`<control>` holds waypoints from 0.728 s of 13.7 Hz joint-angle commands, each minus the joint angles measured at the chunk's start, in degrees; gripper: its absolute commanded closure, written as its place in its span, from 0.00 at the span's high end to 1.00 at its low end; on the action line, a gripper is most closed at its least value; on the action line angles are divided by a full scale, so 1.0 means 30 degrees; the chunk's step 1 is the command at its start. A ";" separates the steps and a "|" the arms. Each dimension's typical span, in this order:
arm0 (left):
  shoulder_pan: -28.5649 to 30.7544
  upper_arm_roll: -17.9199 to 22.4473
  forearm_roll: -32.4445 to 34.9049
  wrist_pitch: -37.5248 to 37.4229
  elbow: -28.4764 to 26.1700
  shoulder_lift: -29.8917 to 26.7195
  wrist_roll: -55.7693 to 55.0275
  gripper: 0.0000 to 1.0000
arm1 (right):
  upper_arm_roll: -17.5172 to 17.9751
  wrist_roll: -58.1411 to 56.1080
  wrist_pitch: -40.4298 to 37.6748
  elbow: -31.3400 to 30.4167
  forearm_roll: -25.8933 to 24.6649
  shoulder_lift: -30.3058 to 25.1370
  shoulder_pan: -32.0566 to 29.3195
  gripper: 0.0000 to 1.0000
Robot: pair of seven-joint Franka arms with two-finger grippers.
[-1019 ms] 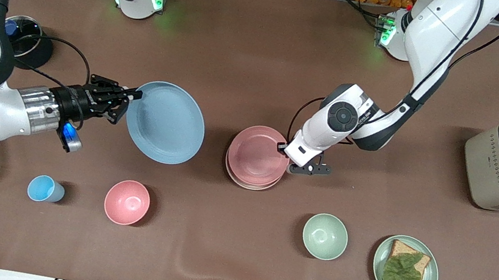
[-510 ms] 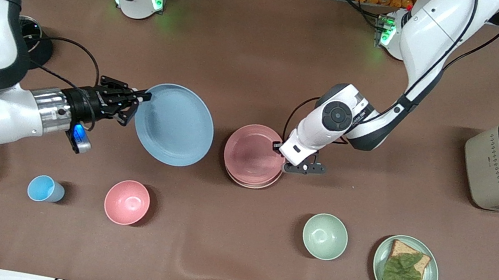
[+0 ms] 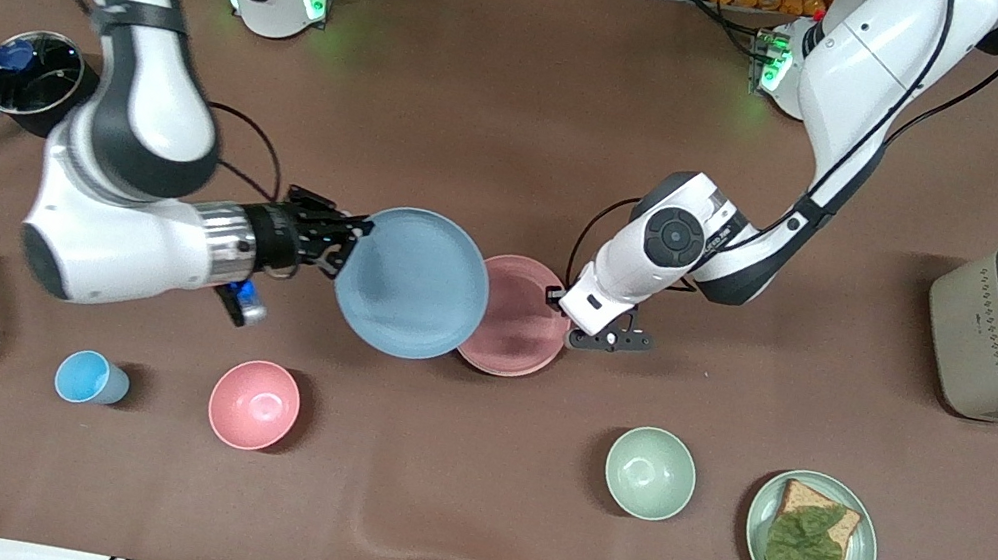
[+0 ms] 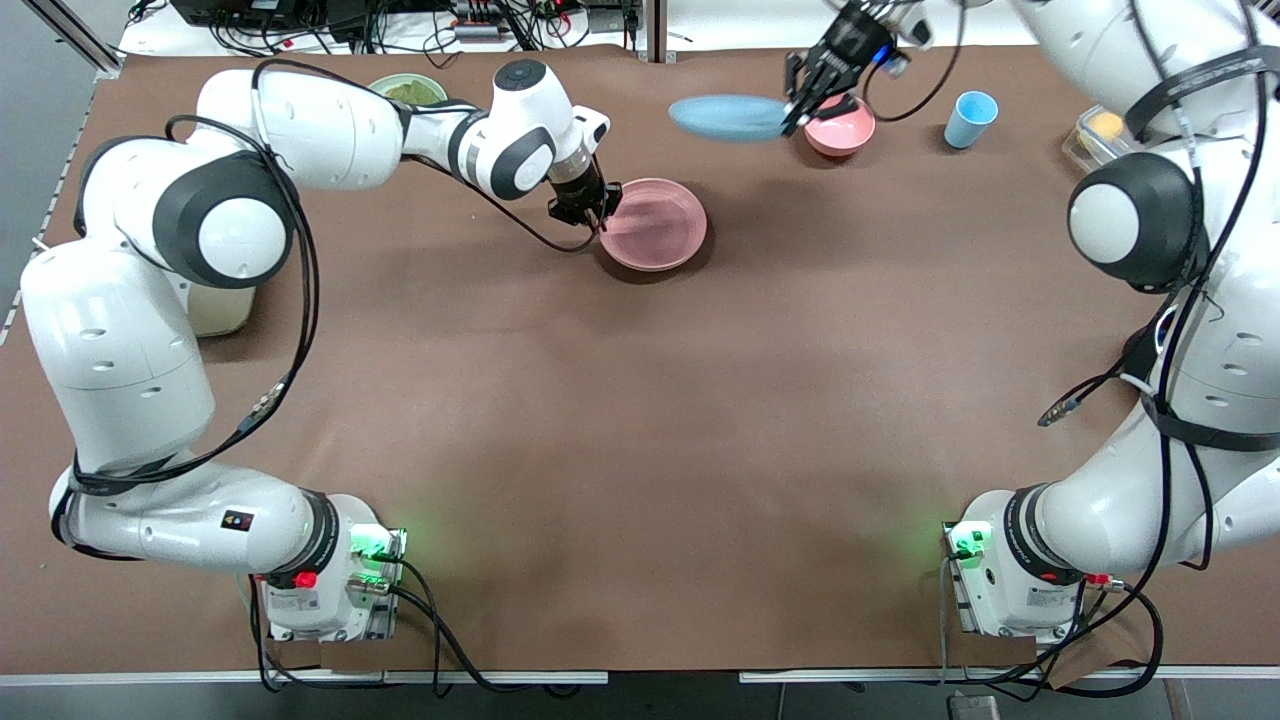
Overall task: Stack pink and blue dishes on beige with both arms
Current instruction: 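Lower the blue plate onto the pink plate while the left gripper withdraws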
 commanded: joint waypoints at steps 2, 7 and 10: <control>0.1230 0.0034 0.0676 -0.0369 0.0290 -0.1960 -0.0471 1.00 | -0.0111 -0.0316 0.0808 -0.2138 -0.0220 -0.1319 -0.0011 0.00; 0.3371 -0.0025 0.0705 -0.3089 0.0318 -0.4981 -0.0090 1.00 | -0.0052 -0.0316 0.4874 -0.5212 -0.0014 -0.2198 0.1743 0.00; 0.4514 0.0004 0.0589 -0.4674 0.0377 -0.6620 0.1427 1.00 | -0.0052 -0.0257 0.6748 -0.6207 0.0015 -0.2169 0.2885 0.00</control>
